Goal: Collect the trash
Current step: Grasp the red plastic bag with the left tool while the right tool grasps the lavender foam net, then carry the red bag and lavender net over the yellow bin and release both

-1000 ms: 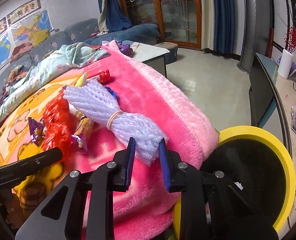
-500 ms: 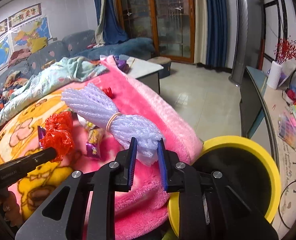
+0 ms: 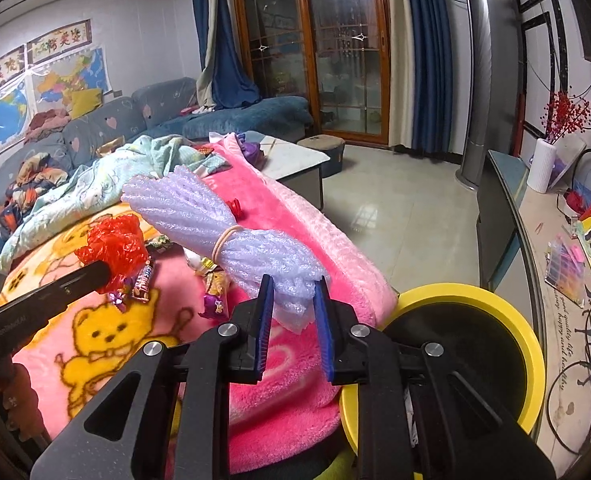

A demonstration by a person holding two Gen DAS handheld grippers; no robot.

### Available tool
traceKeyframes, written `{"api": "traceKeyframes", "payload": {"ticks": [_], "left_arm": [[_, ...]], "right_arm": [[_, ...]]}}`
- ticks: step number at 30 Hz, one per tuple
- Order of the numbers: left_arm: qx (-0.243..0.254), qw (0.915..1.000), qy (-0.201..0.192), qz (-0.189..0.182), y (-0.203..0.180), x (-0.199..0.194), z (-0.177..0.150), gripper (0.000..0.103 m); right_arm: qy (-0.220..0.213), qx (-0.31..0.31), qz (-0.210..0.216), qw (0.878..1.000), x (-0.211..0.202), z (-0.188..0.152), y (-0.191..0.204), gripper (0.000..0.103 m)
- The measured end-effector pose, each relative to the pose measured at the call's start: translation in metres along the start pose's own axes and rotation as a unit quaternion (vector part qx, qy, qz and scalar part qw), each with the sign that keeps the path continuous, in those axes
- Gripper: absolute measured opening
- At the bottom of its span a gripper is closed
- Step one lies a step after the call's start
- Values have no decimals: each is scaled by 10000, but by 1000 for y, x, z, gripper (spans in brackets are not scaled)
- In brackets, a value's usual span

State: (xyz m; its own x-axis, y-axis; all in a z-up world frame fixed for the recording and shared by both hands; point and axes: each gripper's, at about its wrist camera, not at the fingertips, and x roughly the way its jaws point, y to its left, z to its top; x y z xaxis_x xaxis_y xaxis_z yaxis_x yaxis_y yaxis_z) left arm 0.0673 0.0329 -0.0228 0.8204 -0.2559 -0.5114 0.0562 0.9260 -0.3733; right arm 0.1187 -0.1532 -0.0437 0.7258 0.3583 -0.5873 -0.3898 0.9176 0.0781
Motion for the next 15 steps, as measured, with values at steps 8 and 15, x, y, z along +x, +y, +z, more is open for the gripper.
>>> {"api": "traceKeyframes", "payload": {"ticks": [8, 15], "left_arm": [[239, 9995, -79, -165, -22, -6, 2, 4], [441, 9985, -1, -319, -38, -1, -3, 4]], "right_arm": [[-70, 20, -58, 10000, -13, 0, -5, 20], [-78, 146, -164, 9997, -20, -1, -16, 20]]}}
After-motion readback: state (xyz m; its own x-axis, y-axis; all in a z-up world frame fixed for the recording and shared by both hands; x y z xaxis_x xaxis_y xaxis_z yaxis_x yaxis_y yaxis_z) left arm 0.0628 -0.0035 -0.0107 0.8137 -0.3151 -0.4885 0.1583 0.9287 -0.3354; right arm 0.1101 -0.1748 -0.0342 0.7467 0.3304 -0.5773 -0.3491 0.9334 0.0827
